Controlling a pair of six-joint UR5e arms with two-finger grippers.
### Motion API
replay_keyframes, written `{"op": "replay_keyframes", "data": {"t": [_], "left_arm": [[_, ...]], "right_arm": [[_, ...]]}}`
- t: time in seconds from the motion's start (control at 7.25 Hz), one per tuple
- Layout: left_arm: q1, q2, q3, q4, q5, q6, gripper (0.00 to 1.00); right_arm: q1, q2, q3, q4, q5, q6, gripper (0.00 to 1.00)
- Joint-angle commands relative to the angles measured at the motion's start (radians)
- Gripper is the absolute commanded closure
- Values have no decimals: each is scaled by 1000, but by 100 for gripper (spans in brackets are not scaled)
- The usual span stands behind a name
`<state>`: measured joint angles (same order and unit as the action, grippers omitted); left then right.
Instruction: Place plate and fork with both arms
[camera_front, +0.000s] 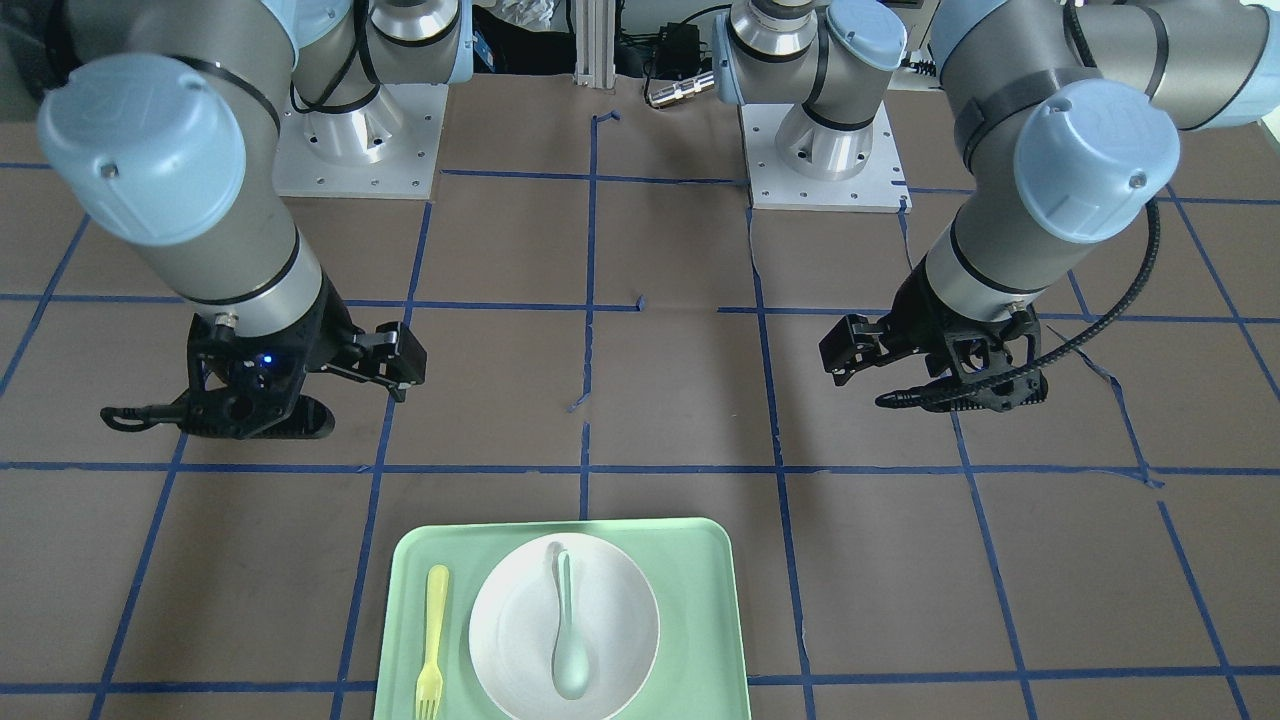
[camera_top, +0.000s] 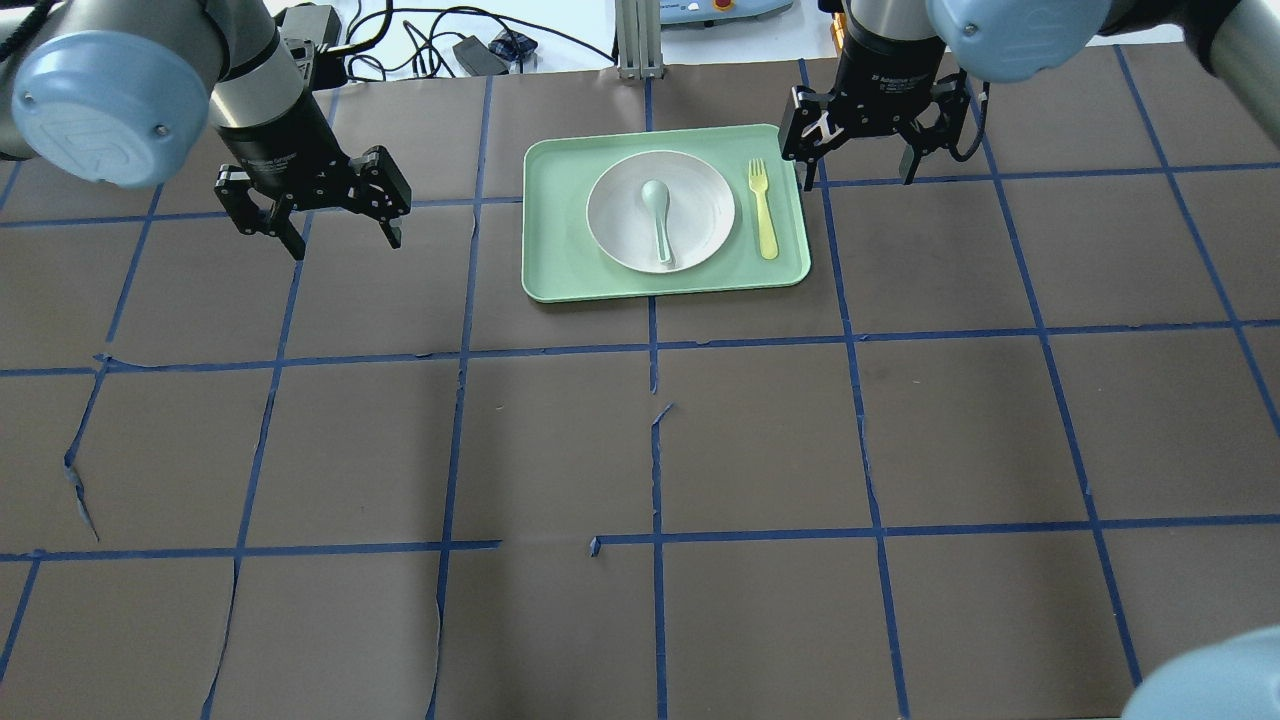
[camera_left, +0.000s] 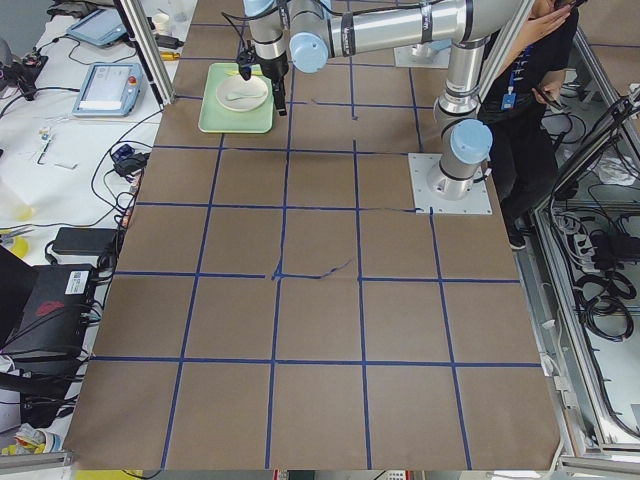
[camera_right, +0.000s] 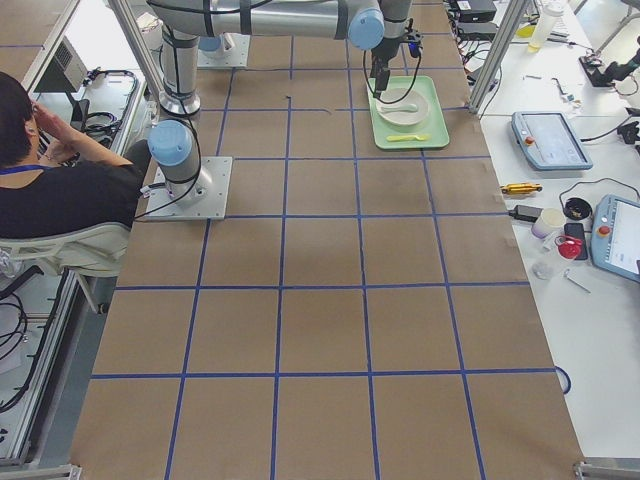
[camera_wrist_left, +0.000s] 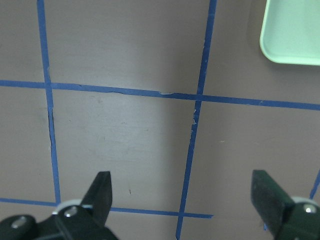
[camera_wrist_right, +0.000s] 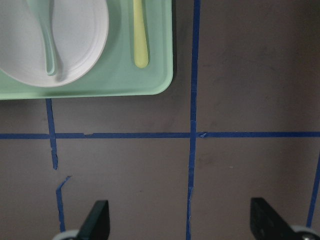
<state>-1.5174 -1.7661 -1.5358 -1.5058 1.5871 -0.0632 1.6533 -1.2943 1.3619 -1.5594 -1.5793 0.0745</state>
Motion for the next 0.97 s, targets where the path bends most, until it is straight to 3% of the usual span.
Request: {"op": "replay_keyframes", "data": {"t": [0.0,0.83], "left_arm": [[-21,16,0,-8,4,-10,0],[-36,85,-1,-34,4,0,0]], "right_arm": [[34,-52,26,45,-1,27,0],[48,-82,62,32,5,57,0]]}}
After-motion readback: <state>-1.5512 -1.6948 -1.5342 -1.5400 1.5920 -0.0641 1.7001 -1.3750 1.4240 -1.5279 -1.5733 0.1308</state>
